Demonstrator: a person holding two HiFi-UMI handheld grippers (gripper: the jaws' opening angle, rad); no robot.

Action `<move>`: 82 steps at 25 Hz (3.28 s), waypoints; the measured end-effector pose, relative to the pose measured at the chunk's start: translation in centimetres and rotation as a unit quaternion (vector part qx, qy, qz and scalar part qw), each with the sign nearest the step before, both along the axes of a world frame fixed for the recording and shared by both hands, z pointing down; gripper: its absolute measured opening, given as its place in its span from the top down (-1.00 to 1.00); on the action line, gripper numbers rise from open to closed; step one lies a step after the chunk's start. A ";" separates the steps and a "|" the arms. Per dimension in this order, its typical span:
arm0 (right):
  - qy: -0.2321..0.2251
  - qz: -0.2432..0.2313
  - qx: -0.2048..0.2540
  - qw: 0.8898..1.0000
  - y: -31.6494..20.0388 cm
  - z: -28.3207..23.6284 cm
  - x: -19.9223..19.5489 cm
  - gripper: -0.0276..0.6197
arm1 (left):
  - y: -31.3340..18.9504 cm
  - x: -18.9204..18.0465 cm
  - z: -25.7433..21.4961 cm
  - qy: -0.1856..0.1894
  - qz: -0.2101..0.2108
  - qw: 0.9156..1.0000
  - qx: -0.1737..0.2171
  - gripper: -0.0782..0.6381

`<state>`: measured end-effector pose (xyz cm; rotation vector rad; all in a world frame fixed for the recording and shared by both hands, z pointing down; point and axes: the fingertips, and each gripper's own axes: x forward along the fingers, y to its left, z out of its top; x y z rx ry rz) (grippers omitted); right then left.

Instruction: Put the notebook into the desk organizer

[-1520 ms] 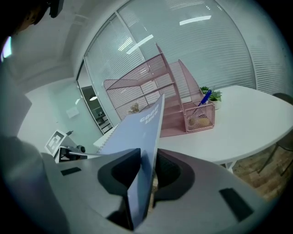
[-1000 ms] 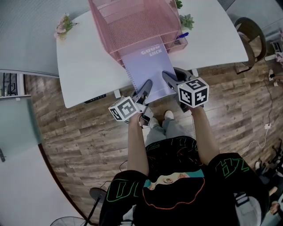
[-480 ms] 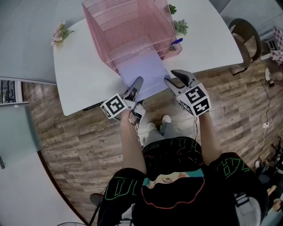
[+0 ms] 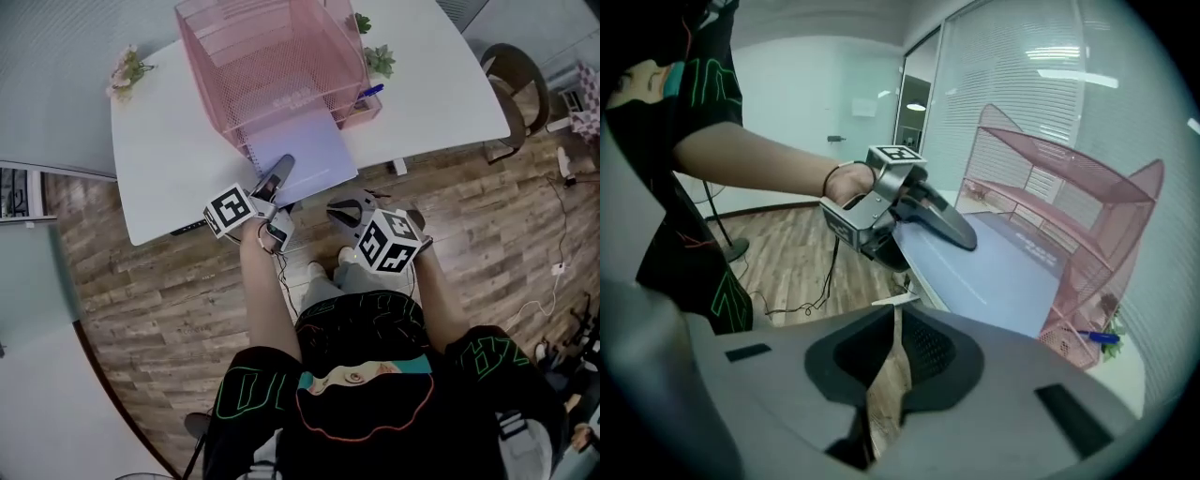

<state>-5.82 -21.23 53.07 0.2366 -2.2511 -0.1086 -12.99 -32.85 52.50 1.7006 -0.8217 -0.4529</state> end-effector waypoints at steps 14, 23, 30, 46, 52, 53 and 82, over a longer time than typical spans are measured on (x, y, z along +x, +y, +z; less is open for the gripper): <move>0.056 0.055 0.076 0.994 -3.3 1.5 -2.4 0.82 | 1.9 -0.3 -0.3 -0.106 0.035 0.993 0.031 -0.04; 0.053 0.066 0.100 0.991 -3.9 0.8 -3.2 0.84 | 3.5 -1.6 0.1 -0.217 0.029 0.975 0.037 -0.04; 0.039 0.067 0.119 0.990 -5.1 -0.2 -3.9 0.84 | 5.1 -2.6 0.2 -0.329 0.045 0.943 0.041 -0.02; 0.026 0.077 0.125 0.989 -8.5 -1.0 -4.7 0.84 | 6.2 -2.9 -0.1 -0.558 0.169 0.810 0.062 0.80; 0.026 0.065 0.118 0.991 -9.5 -0.8 -5.6 0.84 | 3.3 -1.8 -0.3 -0.596 0.173 0.780 0.085 0.80; 0.027 0.064 0.117 0.991 -9.6 -0.7 -5.7 0.84 | 2.8 -1.8 -0.2 -0.603 0.172 0.774 0.086 0.80; 0.019 0.126 0.156 0.980 -15.2 -2.3 -5.2 0.86 | -2.6 -1.9 -2.3 -0.653 0.114 0.743 0.093 0.79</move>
